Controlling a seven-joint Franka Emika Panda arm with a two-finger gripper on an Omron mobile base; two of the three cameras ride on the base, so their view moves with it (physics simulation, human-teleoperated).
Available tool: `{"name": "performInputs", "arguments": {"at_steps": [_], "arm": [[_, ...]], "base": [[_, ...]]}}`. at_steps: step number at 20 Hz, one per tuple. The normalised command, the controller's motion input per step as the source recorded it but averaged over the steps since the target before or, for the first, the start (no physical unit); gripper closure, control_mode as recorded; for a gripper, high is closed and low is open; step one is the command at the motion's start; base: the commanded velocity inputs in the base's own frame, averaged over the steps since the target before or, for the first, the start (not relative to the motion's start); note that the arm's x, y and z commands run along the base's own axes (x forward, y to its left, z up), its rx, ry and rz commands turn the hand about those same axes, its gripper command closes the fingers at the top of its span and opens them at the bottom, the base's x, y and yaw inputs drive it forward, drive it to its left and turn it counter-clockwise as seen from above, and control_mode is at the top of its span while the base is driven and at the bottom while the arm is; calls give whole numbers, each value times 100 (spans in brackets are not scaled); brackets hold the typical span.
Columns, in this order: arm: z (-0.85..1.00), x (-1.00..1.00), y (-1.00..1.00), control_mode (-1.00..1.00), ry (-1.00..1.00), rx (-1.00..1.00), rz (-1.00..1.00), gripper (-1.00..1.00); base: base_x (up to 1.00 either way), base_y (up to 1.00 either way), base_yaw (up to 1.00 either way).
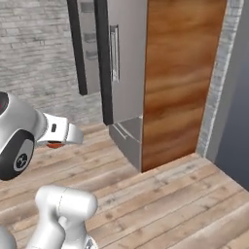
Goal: Place one squash and one fish in each tupperware on the nearby counter, to pack two identical lunches.
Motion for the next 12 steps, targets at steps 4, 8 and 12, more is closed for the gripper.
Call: {"name": "performInputs", "arguments": {"at_steps": [4, 8, 12], "arm": [[0, 0, 0, 100, 0, 0, 0, 100], [0, 0, 0, 100, 0, 0, 0, 100], [0, 0, 0, 100, 0, 0, 0, 100]], "base": [[-41, -52, 62], [-58, -47, 61], [-91, -16, 53]]}}
